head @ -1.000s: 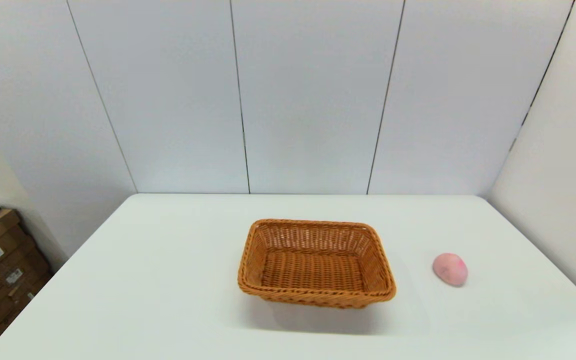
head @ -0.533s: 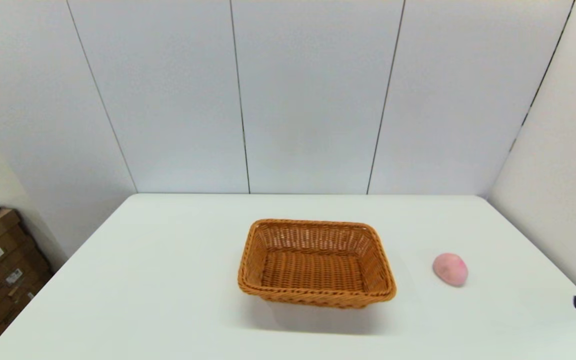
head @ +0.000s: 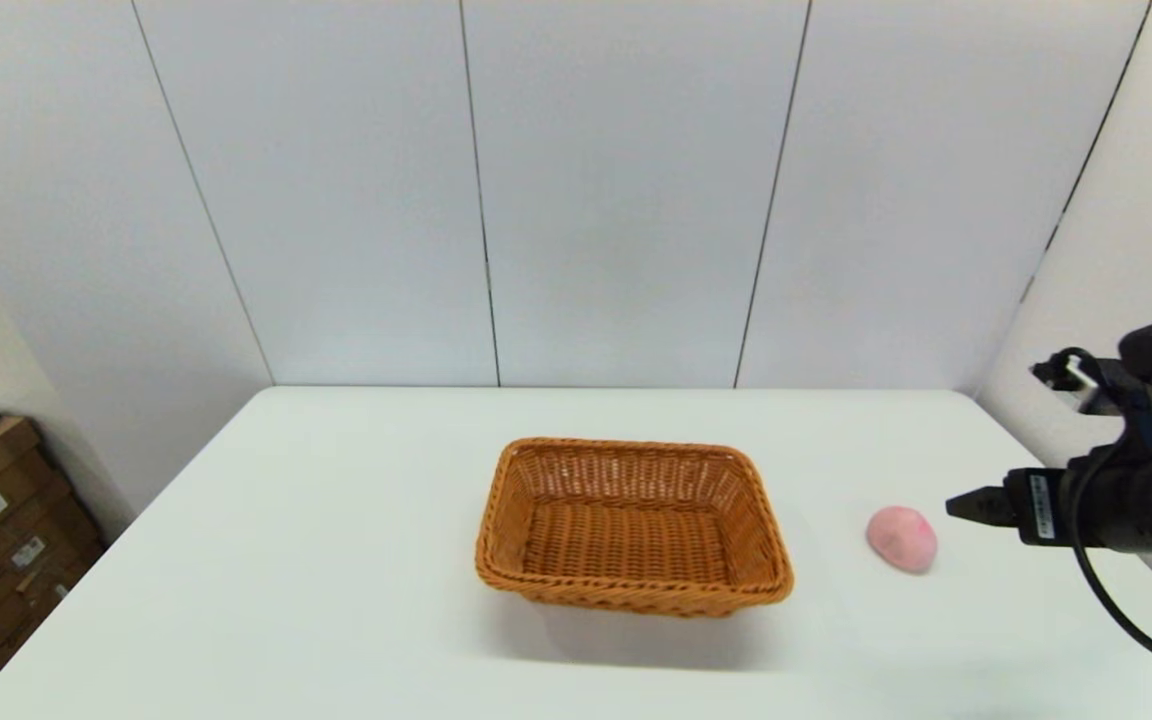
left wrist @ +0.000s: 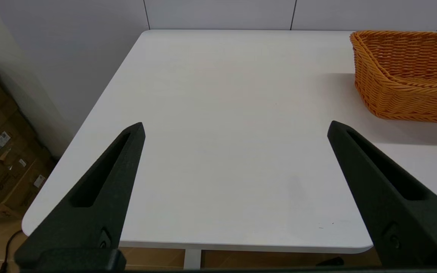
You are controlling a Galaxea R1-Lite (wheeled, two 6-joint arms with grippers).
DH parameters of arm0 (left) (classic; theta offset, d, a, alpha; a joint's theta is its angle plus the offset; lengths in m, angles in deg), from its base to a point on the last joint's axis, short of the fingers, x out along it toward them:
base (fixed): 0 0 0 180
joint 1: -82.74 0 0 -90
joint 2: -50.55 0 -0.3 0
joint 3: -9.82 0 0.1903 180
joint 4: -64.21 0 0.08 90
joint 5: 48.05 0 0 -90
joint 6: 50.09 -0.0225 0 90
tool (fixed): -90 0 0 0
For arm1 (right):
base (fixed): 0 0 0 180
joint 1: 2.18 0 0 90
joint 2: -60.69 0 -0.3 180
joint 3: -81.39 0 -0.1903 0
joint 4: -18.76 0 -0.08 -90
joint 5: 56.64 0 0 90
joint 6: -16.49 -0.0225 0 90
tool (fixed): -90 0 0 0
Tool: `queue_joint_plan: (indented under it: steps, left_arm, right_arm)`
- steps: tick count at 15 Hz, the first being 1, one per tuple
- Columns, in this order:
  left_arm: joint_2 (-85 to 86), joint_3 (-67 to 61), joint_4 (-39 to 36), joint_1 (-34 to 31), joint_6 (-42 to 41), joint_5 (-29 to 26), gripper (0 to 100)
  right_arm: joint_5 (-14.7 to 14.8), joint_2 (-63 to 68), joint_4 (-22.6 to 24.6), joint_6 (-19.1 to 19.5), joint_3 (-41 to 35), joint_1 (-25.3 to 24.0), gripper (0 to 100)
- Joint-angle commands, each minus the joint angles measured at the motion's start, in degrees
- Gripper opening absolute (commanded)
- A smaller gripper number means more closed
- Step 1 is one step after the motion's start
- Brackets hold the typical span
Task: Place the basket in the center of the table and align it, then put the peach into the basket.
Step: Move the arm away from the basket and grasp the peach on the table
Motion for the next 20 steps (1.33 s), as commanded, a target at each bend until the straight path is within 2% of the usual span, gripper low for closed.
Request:
queue_joint_plan:
  steps: [1,6,9,11,13,14,20]
  left_arm:
    - [0.0,0.0,0.0,0.0,0.1,0.0,100]
    - [0.0,0.0,0.0,0.0,0.3,0.2,100]
    - [0.0,0.0,0.0,-0.1,0.3,0.3,100]
    - [0.0,0.0,0.0,0.0,0.5,0.3,100]
    - [0.0,0.0,0.0,0.0,0.8,0.3,100]
    - [0.0,0.0,0.0,0.0,0.8,0.3,100]
    - [0.0,0.0,0.0,0.0,0.9,0.3,100]
  right_arm:
    - [0.4,14.8,6.4,-0.9,2.8,-0.6,100]
    - [0.6,25.1,11.2,-2.0,6.1,-0.4,100]
    - [2.9,29.6,13.3,-2.2,7.6,-0.1,100]
    - [2.7,32.5,15.4,-2.4,8.4,0.2,100]
    - [2.7,34.6,15.6,-2.5,9.3,0.2,100]
    - [2.8,35.7,15.6,-3.0,9.8,0.2,0]
    - [2.5,37.2,15.6,-5.1,11.3,0.4,0]
